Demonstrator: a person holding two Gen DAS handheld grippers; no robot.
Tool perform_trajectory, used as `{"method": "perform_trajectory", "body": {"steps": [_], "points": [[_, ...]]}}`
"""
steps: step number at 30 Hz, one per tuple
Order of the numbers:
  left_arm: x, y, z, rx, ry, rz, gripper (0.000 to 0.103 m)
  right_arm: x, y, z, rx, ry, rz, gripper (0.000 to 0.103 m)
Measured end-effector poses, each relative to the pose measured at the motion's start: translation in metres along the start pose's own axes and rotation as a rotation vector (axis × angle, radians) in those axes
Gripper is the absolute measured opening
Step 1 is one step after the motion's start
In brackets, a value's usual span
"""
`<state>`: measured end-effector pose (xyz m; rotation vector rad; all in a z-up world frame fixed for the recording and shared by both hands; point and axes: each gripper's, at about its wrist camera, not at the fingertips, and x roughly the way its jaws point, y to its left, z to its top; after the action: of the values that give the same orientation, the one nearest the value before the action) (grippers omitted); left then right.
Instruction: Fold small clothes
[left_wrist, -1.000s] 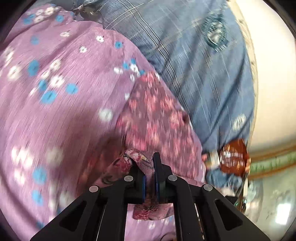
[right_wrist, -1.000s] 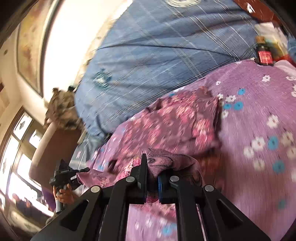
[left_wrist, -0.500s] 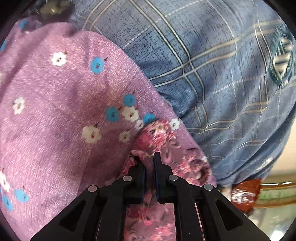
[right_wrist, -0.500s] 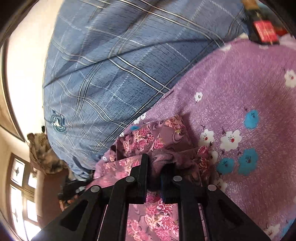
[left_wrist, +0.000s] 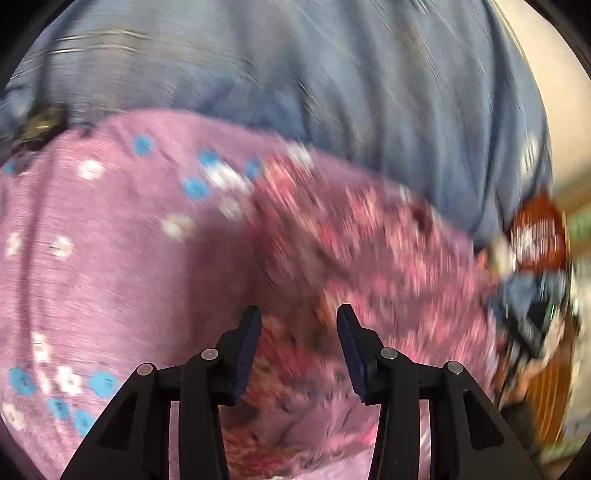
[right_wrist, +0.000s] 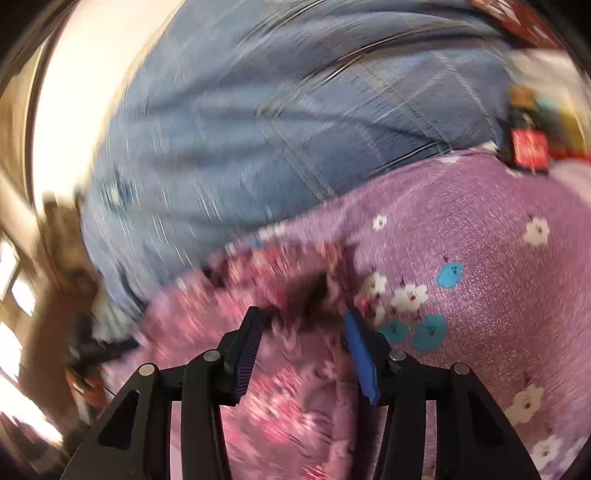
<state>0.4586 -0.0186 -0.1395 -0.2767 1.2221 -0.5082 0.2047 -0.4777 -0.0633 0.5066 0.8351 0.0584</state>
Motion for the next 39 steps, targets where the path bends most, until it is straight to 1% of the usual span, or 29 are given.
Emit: {"method": "perform_trajectory", "body": {"steps": [2,3,4,5,6,8,9,10,12,14,15,16,17,18,19,21,22,23,24,25,26,27,29,31,33,34,36,37,39], "points": [[0.023,-0.013,0.004,0.043,0.035,0.045,0.041,0.011,0.011,-0.003,-0.095,0.016,-0.091,0.047],[0.033,-0.018,0.013,0.052,0.026,0.089,0.037,0.023,0.019,-0.001,-0.159,0.037,-0.152,0.035],[0.043,-0.022,0.026,0.055,0.006,0.131,0.022,0.032,0.022,0.003,-0.182,0.051,-0.167,0.025],[0.053,-0.028,0.044,0.056,-0.021,0.194,0.013,0.041,0.024,0.010,-0.180,0.055,-0.169,0.015],[0.062,-0.030,0.063,0.032,-0.039,0.241,0.007,0.046,0.023,0.020,-0.159,0.040,-0.177,0.015],[0.064,-0.026,0.100,-0.094,-0.125,0.312,0.006,0.049,0.017,0.041,-0.089,-0.014,-0.162,0.016],[0.058,-0.019,0.115,-0.189,-0.182,0.298,0.006,0.049,0.010,0.054,-0.032,-0.051,-0.178,0.020],[0.052,-0.015,0.123,-0.245,-0.212,0.267,0.007,0.048,0.003,0.062,0.019,-0.074,-0.185,0.020],[0.043,-0.005,0.127,-0.291,-0.237,0.209,0.009,0.041,-0.013,0.071,0.106,-0.095,-0.180,0.020],[0.047,0.002,0.125,-0.265,-0.191,0.180,0.019,0.034,-0.021,0.070,0.112,-0.085,-0.176,0.028],[0.051,0.008,0.118,-0.259,-0.160,0.172,0.029,0.031,-0.027,0.066,0.103,-0.072,-0.165,0.032],[0.058,0.013,0.111,-0.259,-0.127,0.154,0.037,0.029,-0.031,0.062,0.106,-0.067,-0.157,0.043],[0.059,0.024,0.102,-0.264,-0.100,0.131,0.040,0.028,-0.034,0.058,0.115,-0.062,-0.133,0.054],[0.067,0.033,0.092,-0.276,-0.058,0.094,0.044,0.031,-0.039,0.052,0.137,-0.050,-0.094,0.060],[0.077,0.042,0.086,-0.290,-0.021,0.060,0.048,0.031,-0.041,0.048,0.153,-0.039,-0.078,0.061],[0.097,0.050,0.082,-0.308,0.025,-0.005,0.049,0.043,-0.043,0.040,0.202,0.003,-0.042,0.061],[0.098,0.046,0.084,-0.283,-0.007,0.006,0.049,0.051,-0.041,0.036,0.218,0.026,-0.034,0.060],[0.101,0.043,0.087,-0.266,-0.011,0.006,0.047,0.058,-0.038,0.034,0.217,0.046,-0.058,0.051],[0.101,0.038,0.086,-0.257,-0.015,-0.013,0.038,0.061,-0.030,0.033,0.178,0.037,-0.110,0.011],[0.097,0.030,0.084,-0.246,-0.033,-0.030,0.013,0.059,-0.018,0.035,0.112,0.012,-0.133,0.005],[0.093,0.022,0.086,-0.217,-0.057,-0.018,0.006,0.057,-0.011,0.037,0.076,-0.008,-0.143,0.003],[0.090,0.013,0.085,-0.184,-0.087,0.008,0.006,0.046,0.001,0.043,0.036,-0.078,-0.153,0.003],[0.085,0.001,0.089,-0.150,-0.138,0.045,0.005,0.029,0.013,0.054,0.020,-0.157,-0.106,0.003],[0.096,-0.006,0.091,-0.146,-0.153,0.098,0.005,0.019,0.018,0.067,0.021,-0.223,-0.091,0.003],[0.113,-0.005,0.090,-0.165,-0.136,0.178,0.005,0.033,0.010,0.071,0.035,-0.192,-0.145,0.003],[0.125,0.000,0.089,-0.197,-0.114,0.203,0.005,0.051,0.001,0.071,0.050,-0.123,-0.196,0.003],[0.131,0.010,0.086,-0.264,-0.110,0.181,0.005,0.079,-0.017,0.062,0.100,0.016,-0.304,0.006],[0.122,0.016,0.081,-0.296,-0.128,0.156,0.005,0.082,-0.023,0.056,0.118,0.040,-0.311,0.008],[0.104,0.020,0.076,-0.323,-0.160,0.156,0.005,0.065,-0.023,0.043,0.149,-0.013,-0.262,0.012]]}}
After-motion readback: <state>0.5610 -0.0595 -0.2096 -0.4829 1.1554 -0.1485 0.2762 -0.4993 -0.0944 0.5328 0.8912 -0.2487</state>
